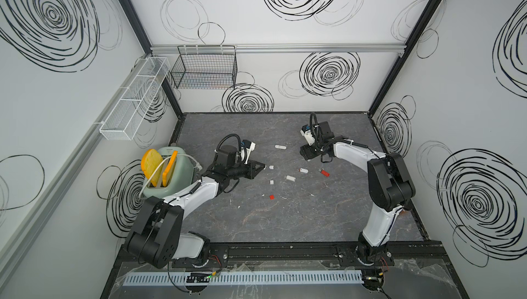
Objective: Close the usb drive cover
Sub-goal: Pick up the USB drive from the center of the board.
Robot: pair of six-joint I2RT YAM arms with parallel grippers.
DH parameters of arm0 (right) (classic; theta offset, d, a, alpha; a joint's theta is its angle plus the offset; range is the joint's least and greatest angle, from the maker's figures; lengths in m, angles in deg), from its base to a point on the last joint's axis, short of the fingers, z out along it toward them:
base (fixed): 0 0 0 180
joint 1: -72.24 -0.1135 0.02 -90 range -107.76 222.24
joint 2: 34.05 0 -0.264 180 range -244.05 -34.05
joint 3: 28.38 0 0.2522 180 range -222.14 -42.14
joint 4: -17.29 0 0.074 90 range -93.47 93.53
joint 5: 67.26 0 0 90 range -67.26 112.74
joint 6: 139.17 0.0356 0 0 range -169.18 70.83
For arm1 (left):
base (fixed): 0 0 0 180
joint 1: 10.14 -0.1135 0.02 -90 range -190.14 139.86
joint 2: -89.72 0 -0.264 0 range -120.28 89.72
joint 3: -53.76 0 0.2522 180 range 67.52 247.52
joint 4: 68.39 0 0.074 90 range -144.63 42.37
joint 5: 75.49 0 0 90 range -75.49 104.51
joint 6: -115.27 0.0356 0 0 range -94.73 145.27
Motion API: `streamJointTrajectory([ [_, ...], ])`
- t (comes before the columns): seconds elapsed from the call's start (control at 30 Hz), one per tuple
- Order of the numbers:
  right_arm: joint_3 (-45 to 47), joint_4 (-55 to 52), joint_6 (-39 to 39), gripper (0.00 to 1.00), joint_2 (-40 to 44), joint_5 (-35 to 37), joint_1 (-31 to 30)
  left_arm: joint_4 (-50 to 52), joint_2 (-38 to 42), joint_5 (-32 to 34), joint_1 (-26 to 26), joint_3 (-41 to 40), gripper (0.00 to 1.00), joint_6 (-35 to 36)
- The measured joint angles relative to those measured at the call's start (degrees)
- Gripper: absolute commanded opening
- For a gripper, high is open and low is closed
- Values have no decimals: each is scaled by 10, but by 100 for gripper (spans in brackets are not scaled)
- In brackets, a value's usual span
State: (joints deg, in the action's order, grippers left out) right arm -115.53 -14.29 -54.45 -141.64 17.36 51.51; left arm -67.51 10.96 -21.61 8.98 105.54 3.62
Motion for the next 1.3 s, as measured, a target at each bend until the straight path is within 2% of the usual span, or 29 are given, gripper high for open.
streamJointTrajectory([
  [0.3, -26, -45, 0, 61, -57, 13, 5, 0, 0, 2, 0, 0, 0, 4],
  [0.43, -31, -54, -1, 56, -65, 15, 7, 0, 0, 2, 0, 0, 0, 5],
  [0.83, -54, -64, -7, 37, -92, 20, 8, 1, -3, 2, 0, 2, 0, 8],
  [1.0, -61, -71, -11, 21, -96, 24, 7, 9, -15, 2, 0, 12, 0, 9],
  [1.13, -65, -77, -19, 15, -97, 31, 3, 16, -15, 2, 0, 16, 0, 11],
  [1.3, -65, -79, -20, 14, -96, 37, 0, 18, -15, 3, 0, 17, 0, 15],
])
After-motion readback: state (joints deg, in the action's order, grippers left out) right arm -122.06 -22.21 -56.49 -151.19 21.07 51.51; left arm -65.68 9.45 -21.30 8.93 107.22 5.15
